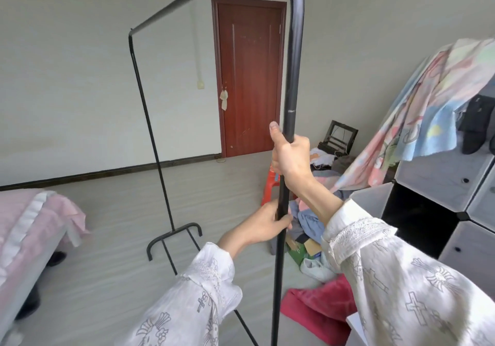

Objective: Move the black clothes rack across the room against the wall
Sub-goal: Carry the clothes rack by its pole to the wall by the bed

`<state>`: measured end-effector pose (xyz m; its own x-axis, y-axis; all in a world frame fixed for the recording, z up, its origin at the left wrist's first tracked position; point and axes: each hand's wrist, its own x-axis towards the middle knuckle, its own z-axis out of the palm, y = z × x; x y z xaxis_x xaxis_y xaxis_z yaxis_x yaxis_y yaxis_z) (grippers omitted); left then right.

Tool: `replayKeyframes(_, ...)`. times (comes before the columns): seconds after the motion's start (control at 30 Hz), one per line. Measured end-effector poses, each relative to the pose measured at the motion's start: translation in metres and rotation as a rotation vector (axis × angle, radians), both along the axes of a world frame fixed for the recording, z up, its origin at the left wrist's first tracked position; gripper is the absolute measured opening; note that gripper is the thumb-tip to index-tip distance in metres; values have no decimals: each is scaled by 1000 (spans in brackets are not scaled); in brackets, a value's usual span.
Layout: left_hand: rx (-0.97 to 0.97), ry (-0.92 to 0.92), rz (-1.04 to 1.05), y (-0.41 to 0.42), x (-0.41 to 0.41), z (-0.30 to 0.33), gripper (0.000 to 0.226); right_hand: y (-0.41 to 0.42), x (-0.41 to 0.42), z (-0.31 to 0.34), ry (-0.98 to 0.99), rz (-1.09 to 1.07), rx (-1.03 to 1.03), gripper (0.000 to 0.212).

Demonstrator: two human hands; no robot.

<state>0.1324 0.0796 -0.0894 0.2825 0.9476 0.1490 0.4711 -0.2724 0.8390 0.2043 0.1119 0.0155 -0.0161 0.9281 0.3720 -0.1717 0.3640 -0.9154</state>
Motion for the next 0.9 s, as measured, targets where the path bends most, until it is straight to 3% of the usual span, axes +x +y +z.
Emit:
replayKeyframes(0.17, -39, -137, 136, 11, -18, -10, 25, 12, -29, -9, -8, 56, -6, 65)
replayKeyframes(0.3, -23, -109, 219, 22, -41, -9, 36, 20, -52, -8, 7, 184, -21, 55)
replayKeyframes(0.67, 61, -178, 383, 62, -121, -20, 27, 65, -142, -8, 30, 370, -57, 52)
replayKeyframes(0.9, 70, -195, 348, 109, -179, -22, 22, 114, -197, -9, 10, 367, -45, 54)
